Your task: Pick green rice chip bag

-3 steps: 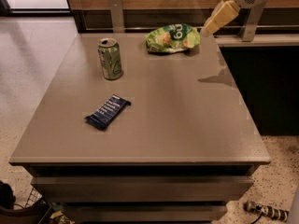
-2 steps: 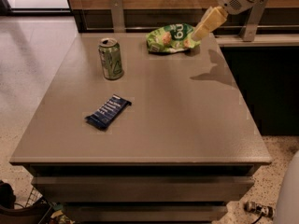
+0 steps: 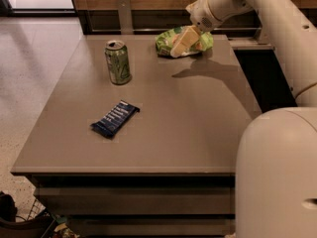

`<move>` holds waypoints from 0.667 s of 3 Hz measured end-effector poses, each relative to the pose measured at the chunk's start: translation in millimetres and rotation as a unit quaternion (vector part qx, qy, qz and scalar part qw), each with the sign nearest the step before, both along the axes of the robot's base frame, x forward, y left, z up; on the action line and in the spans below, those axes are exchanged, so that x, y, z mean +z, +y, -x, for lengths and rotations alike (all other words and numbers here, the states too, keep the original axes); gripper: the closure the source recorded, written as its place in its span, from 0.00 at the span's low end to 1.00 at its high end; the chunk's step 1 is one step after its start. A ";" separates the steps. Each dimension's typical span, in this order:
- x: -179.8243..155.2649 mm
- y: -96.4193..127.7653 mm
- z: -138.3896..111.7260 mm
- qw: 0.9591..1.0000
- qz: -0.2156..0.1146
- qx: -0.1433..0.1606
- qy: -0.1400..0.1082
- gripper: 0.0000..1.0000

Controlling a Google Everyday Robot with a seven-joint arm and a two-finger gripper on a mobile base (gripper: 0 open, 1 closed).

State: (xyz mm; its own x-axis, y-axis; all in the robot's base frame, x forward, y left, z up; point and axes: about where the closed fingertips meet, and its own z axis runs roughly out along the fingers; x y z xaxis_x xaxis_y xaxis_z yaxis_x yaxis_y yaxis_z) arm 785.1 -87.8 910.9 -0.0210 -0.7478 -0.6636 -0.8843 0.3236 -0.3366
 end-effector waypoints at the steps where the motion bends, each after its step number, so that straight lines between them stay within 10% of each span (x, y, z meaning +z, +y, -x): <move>1: -20.2 24.5 -15.1 1.000 0.005 0.011 0.008 0.00; 2: -30.5 30.8 -40.4 0.999 0.041 -0.001 -0.006 0.00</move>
Offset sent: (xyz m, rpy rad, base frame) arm 0.0700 0.0264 -0.0252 -0.1531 -0.0512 -0.0361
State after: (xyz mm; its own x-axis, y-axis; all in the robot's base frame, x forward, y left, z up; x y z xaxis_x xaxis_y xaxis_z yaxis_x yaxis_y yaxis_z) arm 825.5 -56.9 880.4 -0.0157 -0.8000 -0.5998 -0.8797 0.2962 -0.3720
